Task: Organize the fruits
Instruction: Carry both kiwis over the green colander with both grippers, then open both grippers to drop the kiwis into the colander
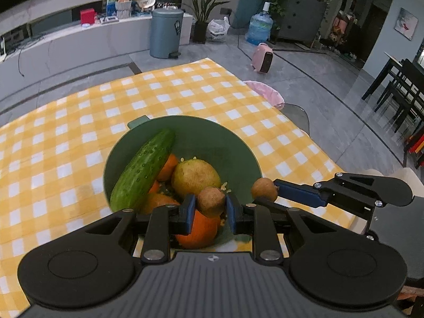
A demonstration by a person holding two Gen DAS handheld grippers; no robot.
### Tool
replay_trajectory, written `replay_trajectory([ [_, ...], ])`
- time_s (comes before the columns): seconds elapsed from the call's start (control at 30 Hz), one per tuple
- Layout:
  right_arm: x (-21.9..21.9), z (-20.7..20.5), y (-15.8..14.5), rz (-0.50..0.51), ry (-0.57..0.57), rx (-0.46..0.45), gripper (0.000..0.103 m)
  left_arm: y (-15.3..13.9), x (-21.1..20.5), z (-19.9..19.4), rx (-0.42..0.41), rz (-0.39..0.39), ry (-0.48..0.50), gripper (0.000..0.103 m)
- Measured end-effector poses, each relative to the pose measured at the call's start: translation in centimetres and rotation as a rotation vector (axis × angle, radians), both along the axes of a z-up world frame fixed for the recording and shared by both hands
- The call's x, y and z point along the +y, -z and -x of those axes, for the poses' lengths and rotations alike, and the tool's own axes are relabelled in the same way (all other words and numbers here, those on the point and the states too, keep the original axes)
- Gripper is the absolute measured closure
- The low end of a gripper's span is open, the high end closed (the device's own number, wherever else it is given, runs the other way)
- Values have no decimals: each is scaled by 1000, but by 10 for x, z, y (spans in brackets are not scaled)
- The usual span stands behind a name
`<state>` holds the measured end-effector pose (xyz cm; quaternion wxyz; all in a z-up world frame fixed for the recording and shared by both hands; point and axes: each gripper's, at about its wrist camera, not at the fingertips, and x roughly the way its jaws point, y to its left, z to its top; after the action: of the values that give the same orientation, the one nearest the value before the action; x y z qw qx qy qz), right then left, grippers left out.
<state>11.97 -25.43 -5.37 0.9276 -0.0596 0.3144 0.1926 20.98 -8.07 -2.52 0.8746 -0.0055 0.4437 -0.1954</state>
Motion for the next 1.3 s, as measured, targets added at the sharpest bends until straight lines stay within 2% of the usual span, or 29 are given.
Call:
replay_trajectory([
  [0.27, 5, -29, 17, 20, -59, 69, 83, 23, -2, -29, 91, 11, -26, 76],
  [0.53, 8, -43, 29, 18, -85, 117, 83, 38, -4, -41, 145, 7, -19, 76],
  [1.03, 14, -55, 38, 28, -123, 143, 83, 51, -1, -47, 186, 6, -28, 76],
  [1.3, 12, -59, 35, 21, -110, 169, 82, 42, 6, -44, 175, 29, -30, 72],
])
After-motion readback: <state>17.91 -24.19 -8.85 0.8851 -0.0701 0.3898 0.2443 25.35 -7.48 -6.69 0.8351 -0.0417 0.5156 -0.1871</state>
